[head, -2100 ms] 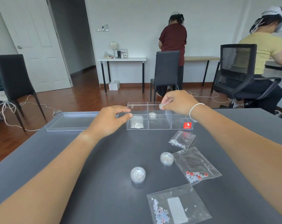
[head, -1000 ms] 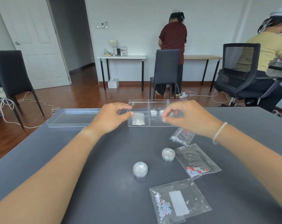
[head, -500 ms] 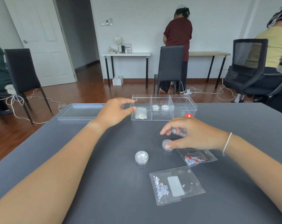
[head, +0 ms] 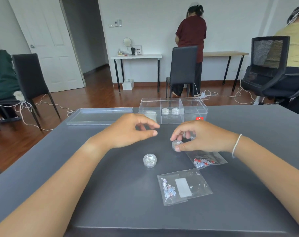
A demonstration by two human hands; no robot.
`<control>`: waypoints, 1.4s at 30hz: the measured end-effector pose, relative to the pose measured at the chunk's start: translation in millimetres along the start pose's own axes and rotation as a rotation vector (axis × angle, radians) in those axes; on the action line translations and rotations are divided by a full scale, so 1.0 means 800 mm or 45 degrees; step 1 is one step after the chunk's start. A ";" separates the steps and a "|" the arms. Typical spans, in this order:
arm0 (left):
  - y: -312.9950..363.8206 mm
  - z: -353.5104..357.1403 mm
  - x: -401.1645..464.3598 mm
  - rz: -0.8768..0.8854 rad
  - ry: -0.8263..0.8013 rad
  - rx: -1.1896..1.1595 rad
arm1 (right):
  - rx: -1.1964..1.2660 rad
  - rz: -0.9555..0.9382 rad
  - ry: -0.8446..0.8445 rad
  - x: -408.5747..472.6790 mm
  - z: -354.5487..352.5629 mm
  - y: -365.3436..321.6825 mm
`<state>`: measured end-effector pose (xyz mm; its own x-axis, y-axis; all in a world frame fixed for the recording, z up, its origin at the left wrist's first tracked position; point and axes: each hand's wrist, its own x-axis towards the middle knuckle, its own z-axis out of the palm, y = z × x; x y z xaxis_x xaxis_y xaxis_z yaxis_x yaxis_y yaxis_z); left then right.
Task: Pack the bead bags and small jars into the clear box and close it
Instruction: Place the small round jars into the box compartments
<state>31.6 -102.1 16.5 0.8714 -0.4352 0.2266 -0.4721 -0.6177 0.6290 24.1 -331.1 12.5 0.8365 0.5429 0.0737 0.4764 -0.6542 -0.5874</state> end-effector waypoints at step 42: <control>0.032 -0.018 0.172 -0.194 -0.082 0.193 | 0.059 -0.039 0.734 0.009 -0.038 0.042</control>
<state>141.1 -168.2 74.5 0.9260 -0.3674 0.0869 -0.3549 -0.7686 0.5323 54.4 -365.1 18.1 0.8412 0.1783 0.5105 0.5010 -0.6120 -0.6119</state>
